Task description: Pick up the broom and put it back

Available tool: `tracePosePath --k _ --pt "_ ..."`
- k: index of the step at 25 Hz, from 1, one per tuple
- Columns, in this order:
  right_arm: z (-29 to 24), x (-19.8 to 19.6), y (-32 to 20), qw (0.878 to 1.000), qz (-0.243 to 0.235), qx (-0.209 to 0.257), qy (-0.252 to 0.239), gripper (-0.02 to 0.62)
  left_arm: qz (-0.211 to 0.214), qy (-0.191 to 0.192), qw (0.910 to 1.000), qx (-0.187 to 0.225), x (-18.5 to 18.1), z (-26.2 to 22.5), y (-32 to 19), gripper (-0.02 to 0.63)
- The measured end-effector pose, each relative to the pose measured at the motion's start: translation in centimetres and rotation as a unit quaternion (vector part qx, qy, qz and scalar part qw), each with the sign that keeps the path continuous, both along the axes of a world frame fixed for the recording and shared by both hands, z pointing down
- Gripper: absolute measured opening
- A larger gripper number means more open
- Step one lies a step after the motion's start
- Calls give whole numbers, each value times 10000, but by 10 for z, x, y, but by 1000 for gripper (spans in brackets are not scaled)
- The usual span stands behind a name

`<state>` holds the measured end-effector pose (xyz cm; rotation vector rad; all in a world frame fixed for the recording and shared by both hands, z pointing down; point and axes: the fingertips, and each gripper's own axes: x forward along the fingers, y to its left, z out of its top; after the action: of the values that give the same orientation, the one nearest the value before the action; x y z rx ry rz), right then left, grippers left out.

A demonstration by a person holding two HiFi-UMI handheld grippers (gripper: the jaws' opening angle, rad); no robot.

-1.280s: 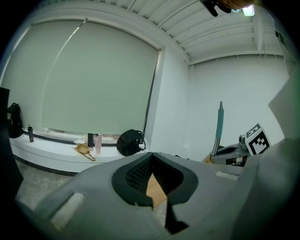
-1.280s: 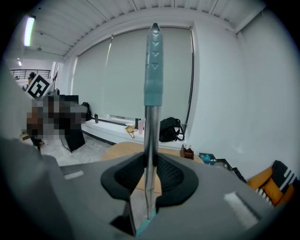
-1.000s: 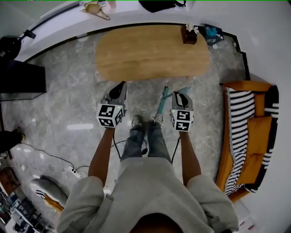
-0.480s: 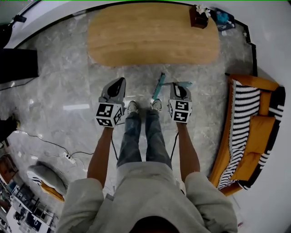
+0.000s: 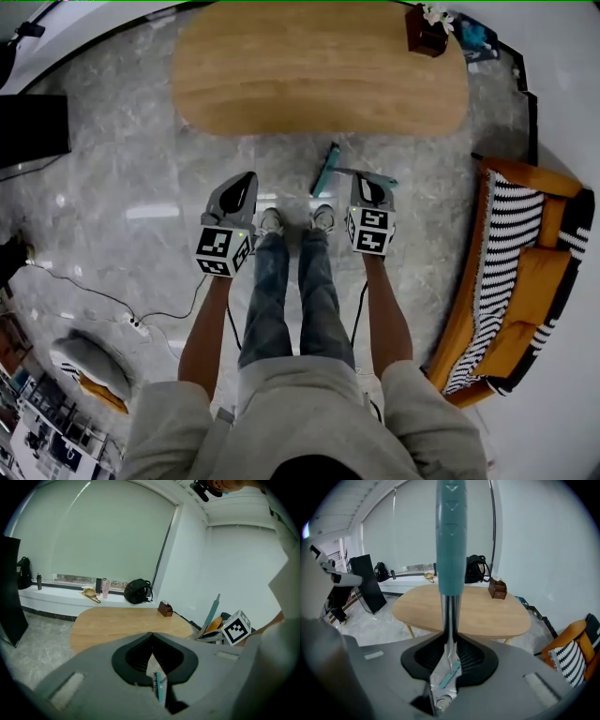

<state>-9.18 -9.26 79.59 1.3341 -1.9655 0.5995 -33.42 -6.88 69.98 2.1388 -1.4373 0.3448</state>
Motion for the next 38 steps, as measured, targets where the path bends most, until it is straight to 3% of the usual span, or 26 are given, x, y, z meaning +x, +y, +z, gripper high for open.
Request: tracePosePath --k 13,27,38 --pt "39 -18 -53 9997 -223 90 -5 81 -169 49 9998 -100 -9 35 5 -5" --pt "68 -54 -105 9985 -471 181 -215 84 -94 -103 9998 -145 -11 53 6 -5" --pt "75 -58 -129 9976 -619 296 -119 95 -62 -121 9998 -174 -9 59 4 -5"
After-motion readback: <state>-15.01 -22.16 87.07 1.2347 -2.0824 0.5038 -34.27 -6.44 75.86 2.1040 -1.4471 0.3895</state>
